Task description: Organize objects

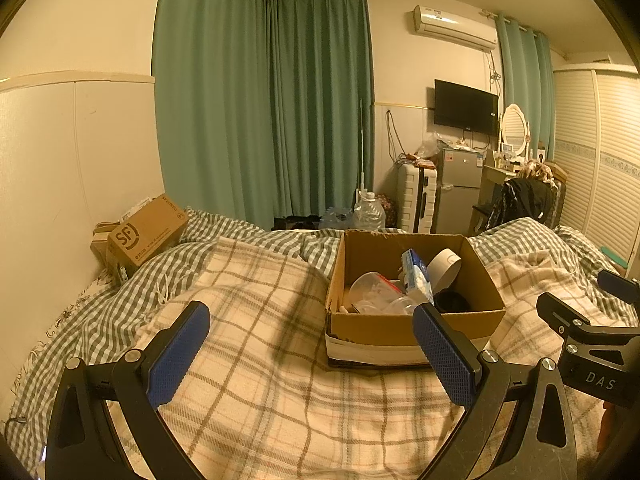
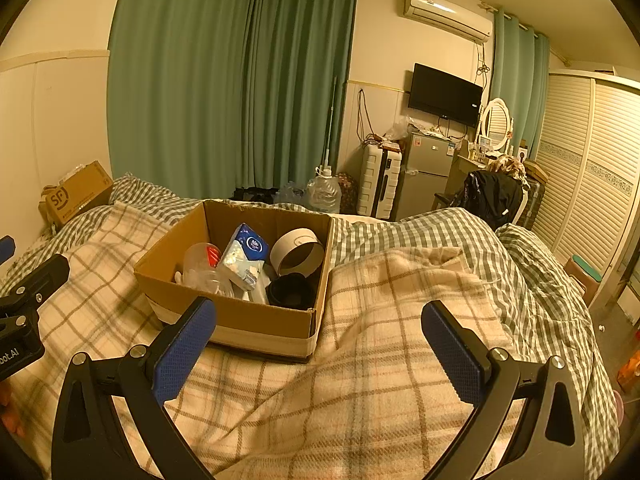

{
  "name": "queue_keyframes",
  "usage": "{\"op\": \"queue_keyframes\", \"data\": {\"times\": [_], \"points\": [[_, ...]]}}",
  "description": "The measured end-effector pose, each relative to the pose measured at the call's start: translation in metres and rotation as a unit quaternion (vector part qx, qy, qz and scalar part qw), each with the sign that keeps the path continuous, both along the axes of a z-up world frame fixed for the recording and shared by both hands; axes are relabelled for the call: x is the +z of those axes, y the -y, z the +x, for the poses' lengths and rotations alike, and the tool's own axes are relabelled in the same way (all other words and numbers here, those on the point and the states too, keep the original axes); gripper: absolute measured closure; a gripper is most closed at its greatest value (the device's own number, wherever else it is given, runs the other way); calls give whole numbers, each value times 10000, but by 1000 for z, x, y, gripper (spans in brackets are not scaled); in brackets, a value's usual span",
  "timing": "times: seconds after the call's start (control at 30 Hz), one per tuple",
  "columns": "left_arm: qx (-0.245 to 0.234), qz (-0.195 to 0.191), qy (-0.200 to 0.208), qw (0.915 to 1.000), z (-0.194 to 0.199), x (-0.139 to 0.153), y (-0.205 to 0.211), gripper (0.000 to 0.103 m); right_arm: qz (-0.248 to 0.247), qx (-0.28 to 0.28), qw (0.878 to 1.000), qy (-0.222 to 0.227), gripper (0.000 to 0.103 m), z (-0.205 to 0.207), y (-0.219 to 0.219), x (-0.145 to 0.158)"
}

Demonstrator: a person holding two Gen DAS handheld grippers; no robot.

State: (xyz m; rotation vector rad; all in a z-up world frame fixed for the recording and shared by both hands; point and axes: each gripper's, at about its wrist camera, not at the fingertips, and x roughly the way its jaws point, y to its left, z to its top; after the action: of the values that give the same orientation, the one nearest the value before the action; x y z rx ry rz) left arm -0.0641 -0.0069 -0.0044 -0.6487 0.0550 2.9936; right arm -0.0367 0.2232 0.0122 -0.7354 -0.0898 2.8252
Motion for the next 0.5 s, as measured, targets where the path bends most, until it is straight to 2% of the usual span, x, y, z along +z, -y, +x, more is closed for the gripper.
{"op": "queue_keyframes", "data": {"times": [0.5], "points": [[1,-12,11,10000,0,0,0,0,1,2,10000,8,0,-1,1,0]]}}
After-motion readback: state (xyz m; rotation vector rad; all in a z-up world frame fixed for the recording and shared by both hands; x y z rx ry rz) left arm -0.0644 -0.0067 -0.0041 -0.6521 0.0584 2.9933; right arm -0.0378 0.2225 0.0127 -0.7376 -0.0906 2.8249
